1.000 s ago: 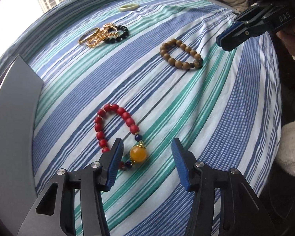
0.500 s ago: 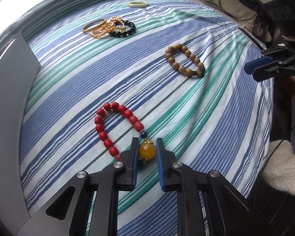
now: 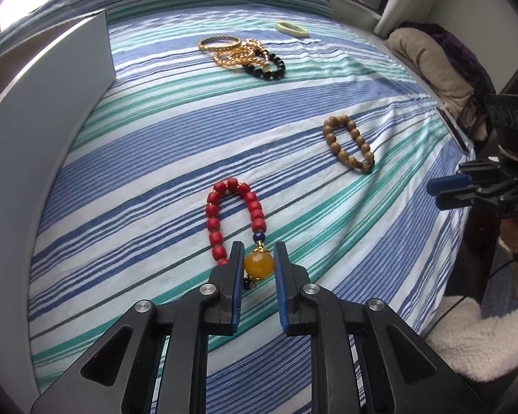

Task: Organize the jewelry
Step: 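Carry the red and wooden bracelets into the white box and release both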

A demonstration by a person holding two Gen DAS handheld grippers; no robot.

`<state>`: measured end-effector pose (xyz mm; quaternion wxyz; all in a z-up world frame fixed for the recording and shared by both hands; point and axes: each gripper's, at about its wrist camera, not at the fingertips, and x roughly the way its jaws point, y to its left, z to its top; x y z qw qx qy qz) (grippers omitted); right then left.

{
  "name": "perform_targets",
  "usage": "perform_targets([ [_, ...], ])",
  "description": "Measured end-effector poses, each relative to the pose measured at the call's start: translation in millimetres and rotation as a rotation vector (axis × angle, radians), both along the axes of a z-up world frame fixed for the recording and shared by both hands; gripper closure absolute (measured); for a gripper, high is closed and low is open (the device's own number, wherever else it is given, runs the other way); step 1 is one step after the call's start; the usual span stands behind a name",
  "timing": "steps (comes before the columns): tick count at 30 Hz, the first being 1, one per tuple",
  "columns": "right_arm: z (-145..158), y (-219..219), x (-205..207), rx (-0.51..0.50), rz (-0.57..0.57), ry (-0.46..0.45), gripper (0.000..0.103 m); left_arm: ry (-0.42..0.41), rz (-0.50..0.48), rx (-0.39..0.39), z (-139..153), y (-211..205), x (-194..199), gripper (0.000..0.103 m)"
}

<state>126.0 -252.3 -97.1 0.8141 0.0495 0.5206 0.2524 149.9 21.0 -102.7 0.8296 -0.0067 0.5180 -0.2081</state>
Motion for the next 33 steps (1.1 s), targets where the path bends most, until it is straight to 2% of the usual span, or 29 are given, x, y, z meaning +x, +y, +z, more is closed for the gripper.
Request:
perform_targets([
  [3, 6.8, -4.0, 6.3, -0.002, 0.007, -0.026, 0.072, 0.005, 0.044, -0.059, 8.9, 8.9, 1.4, 0.088],
  [5, 19.6, -14.6, 15.4, -0.009, -0.01, -0.082, 0.06, 0.01, 0.078, -0.098, 14.6, 15.9, 2.0, 0.088],
  [7, 34.5, -21.5, 25.3, -0.043, 0.009, -0.165, 0.06, 0.013, 0.107, -0.13, 20.0, 21.6, 0.6, 0.088],
  [9, 42.2, -12.6, 30.0, -0.141, 0.115, -0.249, 0.06, 0.014, 0.13, -0.155, 24.2, 25.9, -2.0, 0.088],
  [11, 39.1, 6.4, 30.9, -0.219, 0.262, -0.278, 0.06, 0.012, 0.147, -0.177, 28.8, 28.8, -5.6, 0.088],
  [15, 21.0, 47.2, 35.8, -0.249, 0.469, -0.237, 0.06, -0.003, 0.171, -0.207, 38.2, 33.8, -13.8, 0.088],
  [18, -0.8, 70.5, 43.8, -0.355, 0.553, -0.218, 0.06, -0.009, 0.192, -0.218, 44.3, 38.7, -18.9, 0.088],
  [20, -13.7, 75.8, 52.7, -0.407, 0.562, -0.199, 0.06, -0.013, 0.204, -0.226, 47.8, 42.9, -22.7, 0.088],
  [25, -28.7, 79.2, 65.8, -0.433, 0.565, -0.151, 0.063, -0.023, 0.244, -0.244, 51.5, 54.5, -30.7, 0.088],
  [28, -27.9, 75.7, 72.8, -0.418, 0.536, -0.112, 0.073, -0.019, 0.281, -0.262, 51.1, 64.9, -36.9, 0.088],
  [30, -27.6, 72.1, 73.6, -0.431, 0.52, -0.094, 0.089, -0.016, 0.305, -0.267, 51.0, 72.1, -42.0, 0.088],
  [33, -22.3, 66.4, 71.6, -0.423, 0.46, -0.07, 0.089, -0.012, 0.351, -0.263, 53.8, 85.4, -49.7, 0.088],
])
